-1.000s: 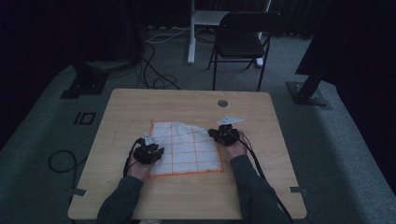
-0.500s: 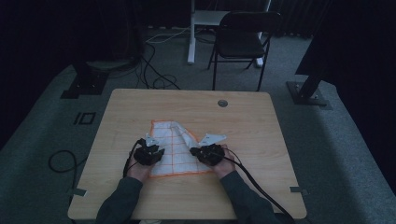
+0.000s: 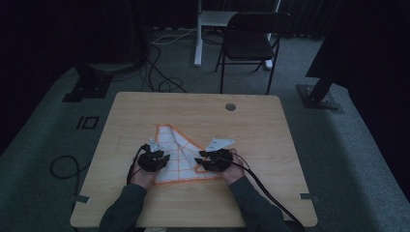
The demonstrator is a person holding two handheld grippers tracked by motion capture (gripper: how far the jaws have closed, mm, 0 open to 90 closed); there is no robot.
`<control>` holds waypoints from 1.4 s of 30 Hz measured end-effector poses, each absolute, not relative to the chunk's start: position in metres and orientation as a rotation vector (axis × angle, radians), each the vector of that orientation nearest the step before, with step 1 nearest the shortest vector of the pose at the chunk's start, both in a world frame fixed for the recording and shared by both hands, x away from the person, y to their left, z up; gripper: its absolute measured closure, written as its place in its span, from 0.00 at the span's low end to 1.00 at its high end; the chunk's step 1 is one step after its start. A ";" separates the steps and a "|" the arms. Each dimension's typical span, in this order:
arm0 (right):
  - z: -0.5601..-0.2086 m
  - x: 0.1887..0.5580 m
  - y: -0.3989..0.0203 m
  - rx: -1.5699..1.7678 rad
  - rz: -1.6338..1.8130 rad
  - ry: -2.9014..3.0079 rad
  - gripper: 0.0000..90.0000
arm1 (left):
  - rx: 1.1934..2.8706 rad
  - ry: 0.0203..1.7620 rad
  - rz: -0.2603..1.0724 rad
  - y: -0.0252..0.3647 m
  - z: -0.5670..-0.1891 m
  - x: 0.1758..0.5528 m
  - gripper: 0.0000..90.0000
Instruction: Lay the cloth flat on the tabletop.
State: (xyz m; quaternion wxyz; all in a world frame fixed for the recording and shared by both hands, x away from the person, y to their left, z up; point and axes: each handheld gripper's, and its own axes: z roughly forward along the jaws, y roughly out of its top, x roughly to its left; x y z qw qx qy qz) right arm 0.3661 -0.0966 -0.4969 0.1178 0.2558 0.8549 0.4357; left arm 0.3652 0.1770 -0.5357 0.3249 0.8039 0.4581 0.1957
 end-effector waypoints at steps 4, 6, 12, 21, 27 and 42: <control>-0.499 0.381 -0.107 0.826 1.226 2.452 0.77 | 2.106 1.198 0.510 0.178 -0.536 0.365 0.75; -0.502 0.386 -0.109 0.862 1.219 2.445 0.78 | 2.101 1.197 0.507 0.178 -0.537 0.365 0.75; -0.511 0.396 -0.112 0.925 1.222 2.448 0.73 | 2.094 1.195 0.508 0.179 -0.537 0.364 0.75; -0.529 0.406 -0.110 1.022 1.215 2.512 0.61 | 2.088 1.192 0.506 0.181 -0.538 0.363 0.74; -0.535 0.411 -0.113 1.093 1.202 2.543 0.58 | 2.093 1.201 0.508 0.179 -0.536 0.361 0.74; -0.525 0.406 -0.116 1.057 1.213 2.520 0.98 | 2.112 1.080 0.475 0.158 -0.524 0.344 0.73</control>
